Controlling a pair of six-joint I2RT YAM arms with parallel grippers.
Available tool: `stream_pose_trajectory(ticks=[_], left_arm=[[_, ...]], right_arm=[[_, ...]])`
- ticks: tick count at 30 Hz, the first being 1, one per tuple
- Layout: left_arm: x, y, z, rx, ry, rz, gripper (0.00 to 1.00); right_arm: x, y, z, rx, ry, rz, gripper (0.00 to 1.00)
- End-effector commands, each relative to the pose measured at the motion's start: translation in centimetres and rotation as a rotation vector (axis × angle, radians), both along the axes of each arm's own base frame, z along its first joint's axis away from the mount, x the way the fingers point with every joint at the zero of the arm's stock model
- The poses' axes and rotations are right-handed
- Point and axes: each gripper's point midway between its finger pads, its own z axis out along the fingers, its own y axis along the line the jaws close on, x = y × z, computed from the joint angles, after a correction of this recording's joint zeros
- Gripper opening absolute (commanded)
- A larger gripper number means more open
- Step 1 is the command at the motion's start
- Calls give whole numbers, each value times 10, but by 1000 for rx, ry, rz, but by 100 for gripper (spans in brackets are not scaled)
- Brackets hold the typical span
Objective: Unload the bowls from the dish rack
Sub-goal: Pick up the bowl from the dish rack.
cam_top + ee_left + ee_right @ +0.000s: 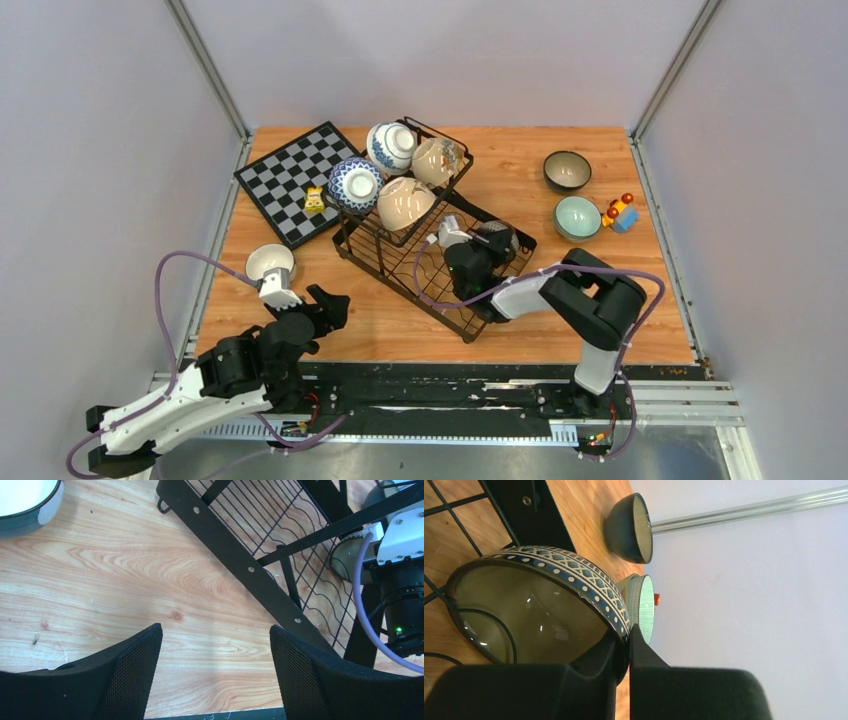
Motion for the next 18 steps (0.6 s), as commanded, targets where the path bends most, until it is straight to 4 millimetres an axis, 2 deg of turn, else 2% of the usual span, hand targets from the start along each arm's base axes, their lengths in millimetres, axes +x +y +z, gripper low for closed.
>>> stream_pose_trajectory(ticks=[1, 6, 8, 12, 18], left_arm=[[1, -1, -9, -2, 11, 12, 80], [2, -2, -10, 1, 9, 11, 80], [2, -2, -11, 6, 9, 13, 80], [2, -2, -13, 14, 11, 16, 80], [5, -8, -14, 6, 1, 10, 80]], right_arm=[[-9, 11, 11, -95, -67, -14, 0], [-10, 23, 20, -141, -133, -37, 0], [-9, 27, 16, -160, -126, -40, 0], [-11, 27, 18, -162, -125, -43, 0], [-17, 29, 45, -115, -161, -35, 0]])
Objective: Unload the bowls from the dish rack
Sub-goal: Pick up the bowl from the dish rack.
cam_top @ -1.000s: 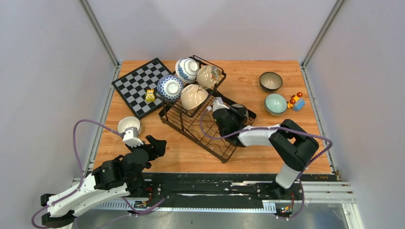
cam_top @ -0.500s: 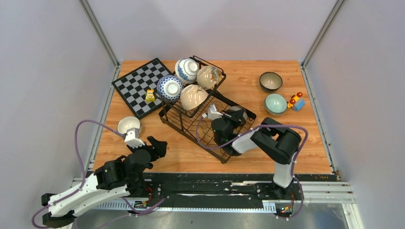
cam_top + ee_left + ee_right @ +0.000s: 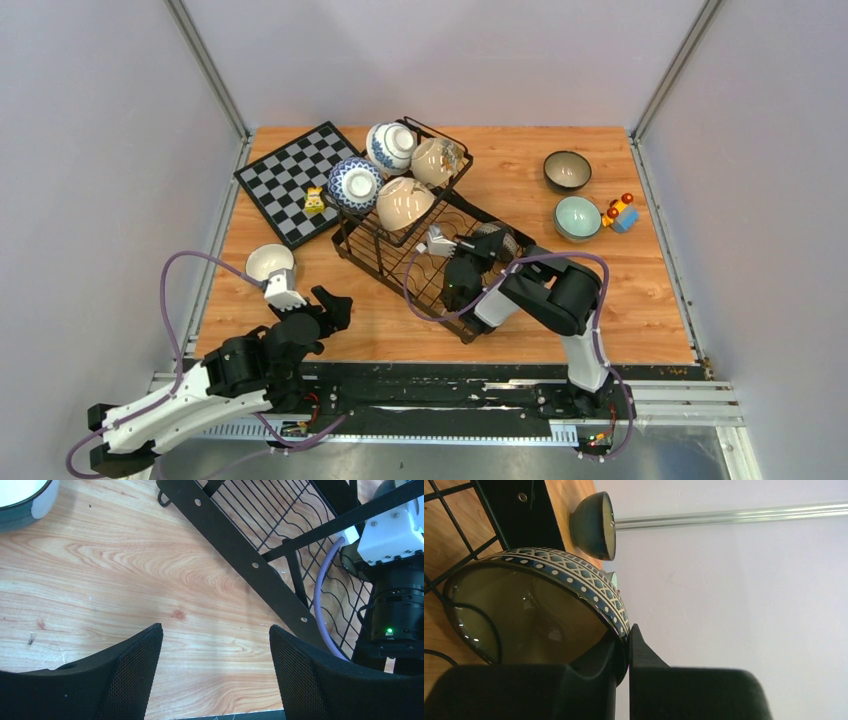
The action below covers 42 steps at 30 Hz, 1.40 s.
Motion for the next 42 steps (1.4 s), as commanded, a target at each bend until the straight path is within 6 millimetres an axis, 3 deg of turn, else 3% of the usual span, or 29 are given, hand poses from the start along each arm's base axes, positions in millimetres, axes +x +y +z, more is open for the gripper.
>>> stream_pose_trajectory(ticks=[1, 7, 13, 22, 31, 37, 39, 42], left_arm=[[5, -7, 0, -12, -13, 10, 80], [8, -10, 6, 20, -16, 10, 80], [10, -18, 5, 28, -11, -4, 80], [21, -28, 12, 37, -70, -7, 80], [44, -50, 55, 69, -384, -76, 79], [53, -55, 56, 95, -506, -80, 71], [58, -50, 60, 111, -537, -35, 68], [61, -57, 70, 131, -580, -52, 65]], right_arm=[[-9, 10, 42, 150, -110, 23, 0], [-17, 12, 61, 193, -137, 48, 0], [-22, 8, 65, 216, -146, 53, 0], [-30, -2, 38, 216, -121, 37, 0], [-33, -6, 27, 194, -101, 27, 0], [-35, -7, 20, 183, -91, 23, 0], [-35, -6, 18, 178, -88, 24, 0], [-35, -5, 16, 176, -85, 26, 0]])
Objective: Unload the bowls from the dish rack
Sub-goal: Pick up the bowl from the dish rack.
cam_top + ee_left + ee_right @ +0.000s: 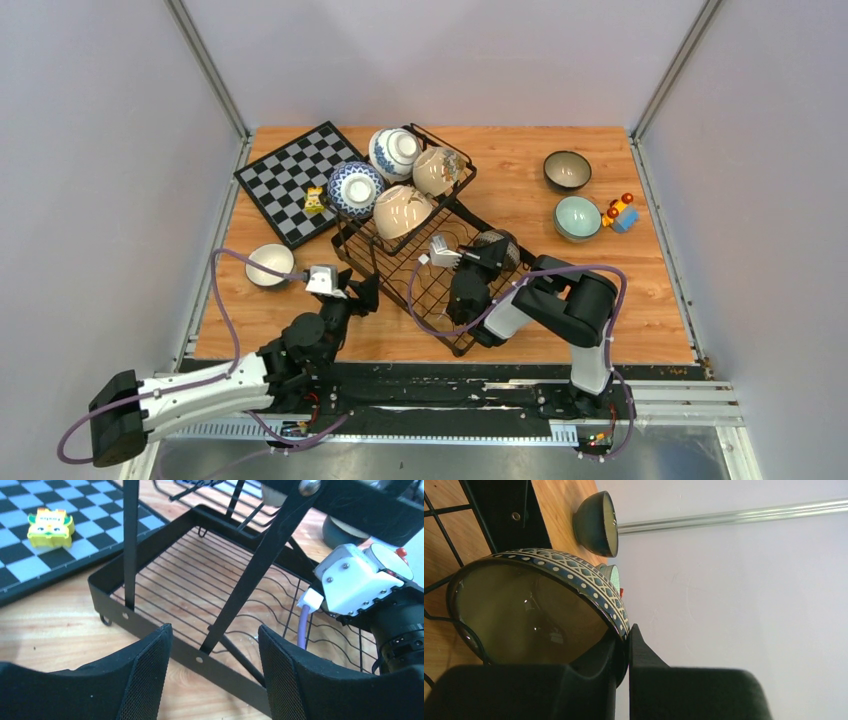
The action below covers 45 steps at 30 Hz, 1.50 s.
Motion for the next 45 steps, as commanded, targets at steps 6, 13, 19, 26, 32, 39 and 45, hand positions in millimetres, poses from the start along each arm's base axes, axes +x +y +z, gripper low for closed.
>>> stream_pose_trajectory(ticks=[6, 13, 19, 26, 32, 39, 45], left_arm=[[19, -14, 52, 36, -170, 23, 62], [37, -25, 45, 91, -152, 36, 23], [42, -35, 40, 98, -140, 4, 0], [43, -42, 39, 97, -142, -25, 0], [42, -41, 33, 105, -135, -23, 0], [42, -37, 32, 98, -130, -6, 0], [43, -36, 29, 113, -124, 3, 0]], right_arm=[[-9, 4, 8, 129, -67, -20, 0], [-16, 14, 16, 114, -65, 23, 0], [-22, 31, 17, 86, -56, 87, 0], [-28, 49, 3, -12, -19, 134, 0], [-27, 46, 6, -44, -9, 107, 0], [-27, 40, 20, -6, -22, 66, 0], [-32, 41, 43, 82, -56, 61, 0]])
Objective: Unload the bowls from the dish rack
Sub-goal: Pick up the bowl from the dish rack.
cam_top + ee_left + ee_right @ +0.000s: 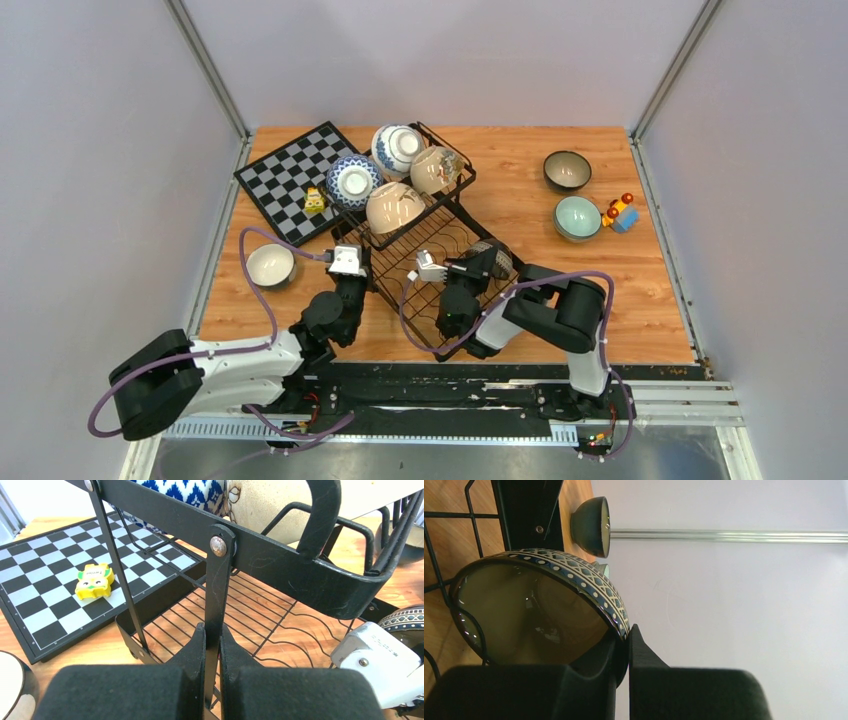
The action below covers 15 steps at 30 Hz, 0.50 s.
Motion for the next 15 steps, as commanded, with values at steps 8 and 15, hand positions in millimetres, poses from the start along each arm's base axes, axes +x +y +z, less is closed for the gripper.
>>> stream_pose_trajectory(ticks=[8, 15], left_arm=[[-2, -27, 2, -74, 6, -107, 0], [-1, -27, 2, -72, 5, -107, 0]], right_arm=[[-8, 19, 69, 257, -125, 61, 0], [-8, 18, 66, 263, -126, 67, 0]])
